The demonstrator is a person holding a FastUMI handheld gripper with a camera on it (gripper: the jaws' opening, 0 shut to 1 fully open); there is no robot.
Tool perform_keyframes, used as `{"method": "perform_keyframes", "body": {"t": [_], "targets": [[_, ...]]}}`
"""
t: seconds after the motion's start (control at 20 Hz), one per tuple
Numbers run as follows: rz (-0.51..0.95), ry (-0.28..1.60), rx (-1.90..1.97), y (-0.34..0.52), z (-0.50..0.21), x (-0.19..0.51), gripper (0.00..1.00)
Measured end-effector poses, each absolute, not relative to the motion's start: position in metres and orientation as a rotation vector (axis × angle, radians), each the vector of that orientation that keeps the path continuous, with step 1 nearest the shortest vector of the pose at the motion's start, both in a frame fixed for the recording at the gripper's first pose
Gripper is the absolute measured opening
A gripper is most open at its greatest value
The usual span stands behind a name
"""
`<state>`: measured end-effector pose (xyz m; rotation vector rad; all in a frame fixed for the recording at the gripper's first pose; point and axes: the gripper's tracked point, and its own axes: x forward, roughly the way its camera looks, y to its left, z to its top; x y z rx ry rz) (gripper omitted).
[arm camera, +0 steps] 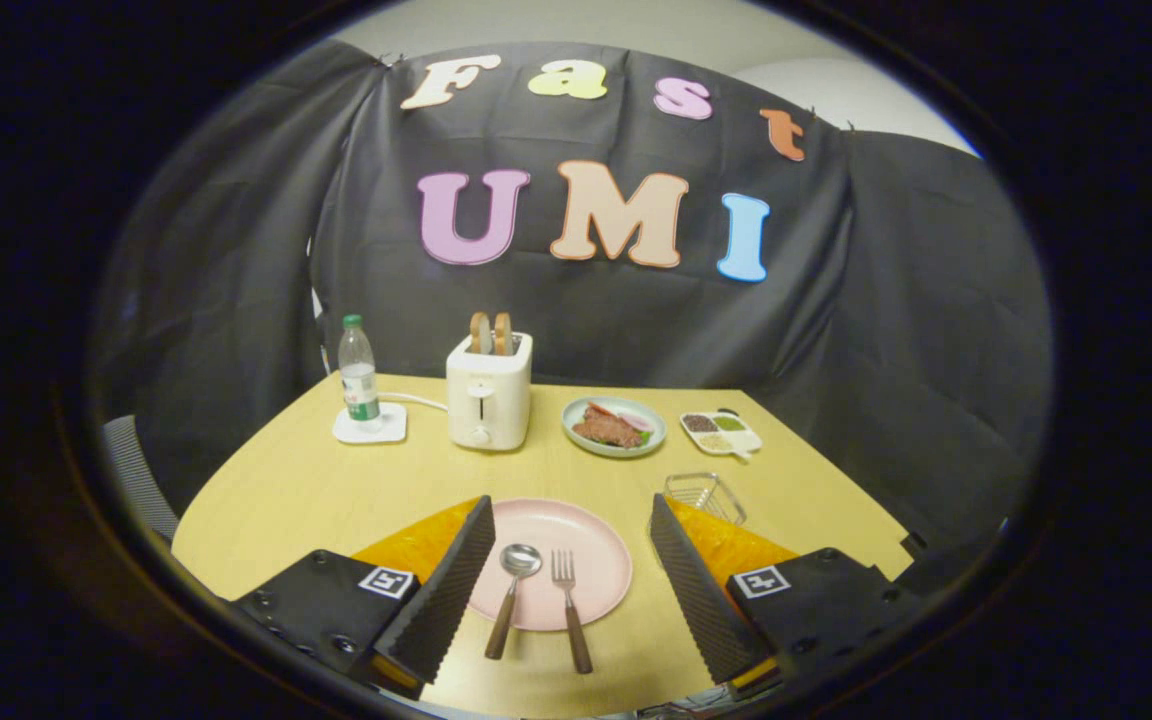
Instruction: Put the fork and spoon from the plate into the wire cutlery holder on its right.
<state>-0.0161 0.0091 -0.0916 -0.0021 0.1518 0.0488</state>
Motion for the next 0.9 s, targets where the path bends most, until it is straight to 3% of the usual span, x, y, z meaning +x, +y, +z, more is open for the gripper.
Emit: {"method": "perform_keyframes", "body": {"t": [0.9], "targets": [[0.074,0.403,-0.038,-0.002,-0.225,-0.007,0.95]]}}
